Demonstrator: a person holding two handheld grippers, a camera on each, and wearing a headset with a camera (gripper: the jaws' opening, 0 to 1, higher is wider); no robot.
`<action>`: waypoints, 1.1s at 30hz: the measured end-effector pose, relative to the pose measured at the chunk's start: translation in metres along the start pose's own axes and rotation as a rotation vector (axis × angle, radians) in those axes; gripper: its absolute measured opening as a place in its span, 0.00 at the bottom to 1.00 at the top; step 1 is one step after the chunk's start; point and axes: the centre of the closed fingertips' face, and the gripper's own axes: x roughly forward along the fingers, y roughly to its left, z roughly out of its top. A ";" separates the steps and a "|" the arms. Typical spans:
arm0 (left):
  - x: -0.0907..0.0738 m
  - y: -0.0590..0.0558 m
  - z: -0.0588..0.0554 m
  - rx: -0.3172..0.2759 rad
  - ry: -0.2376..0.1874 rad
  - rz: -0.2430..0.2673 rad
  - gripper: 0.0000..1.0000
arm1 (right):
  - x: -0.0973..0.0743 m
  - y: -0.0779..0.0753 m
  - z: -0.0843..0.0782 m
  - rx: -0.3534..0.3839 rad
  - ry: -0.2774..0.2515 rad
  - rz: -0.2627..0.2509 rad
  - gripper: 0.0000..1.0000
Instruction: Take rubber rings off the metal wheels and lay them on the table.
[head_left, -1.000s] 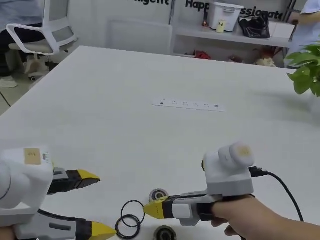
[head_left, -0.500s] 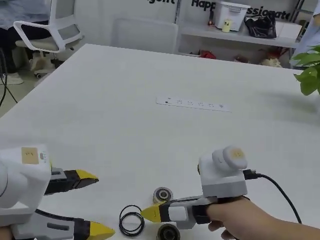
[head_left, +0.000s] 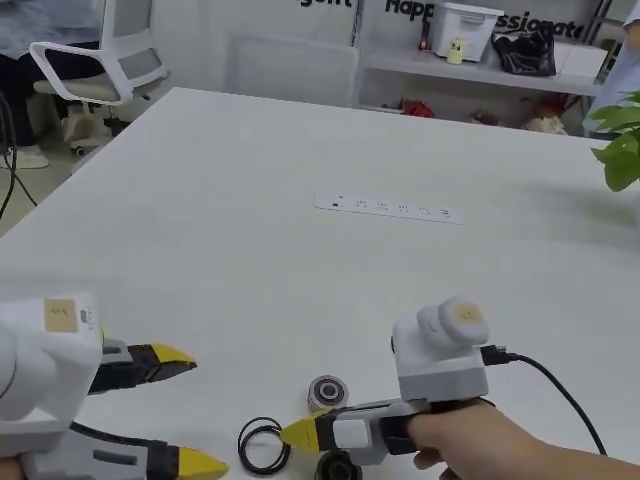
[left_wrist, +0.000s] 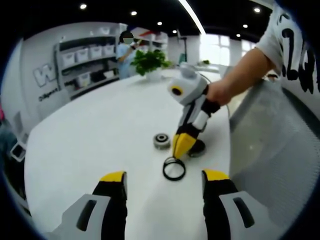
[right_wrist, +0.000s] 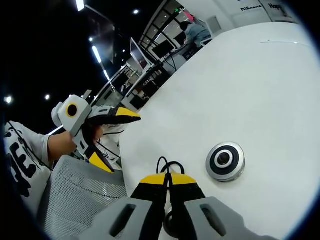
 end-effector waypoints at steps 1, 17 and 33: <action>0.000 0.000 0.000 0.001 0.001 -0.001 0.61 | 0.000 0.000 0.000 0.002 0.001 -0.001 0.00; 0.003 -0.009 -0.002 -0.003 0.019 -0.019 0.61 | 0.000 -0.004 -0.004 -0.017 0.011 -0.028 0.00; 0.003 -0.010 -0.004 -0.012 0.025 -0.028 0.60 | -0.002 -0.005 -0.006 -0.052 0.024 -0.044 0.08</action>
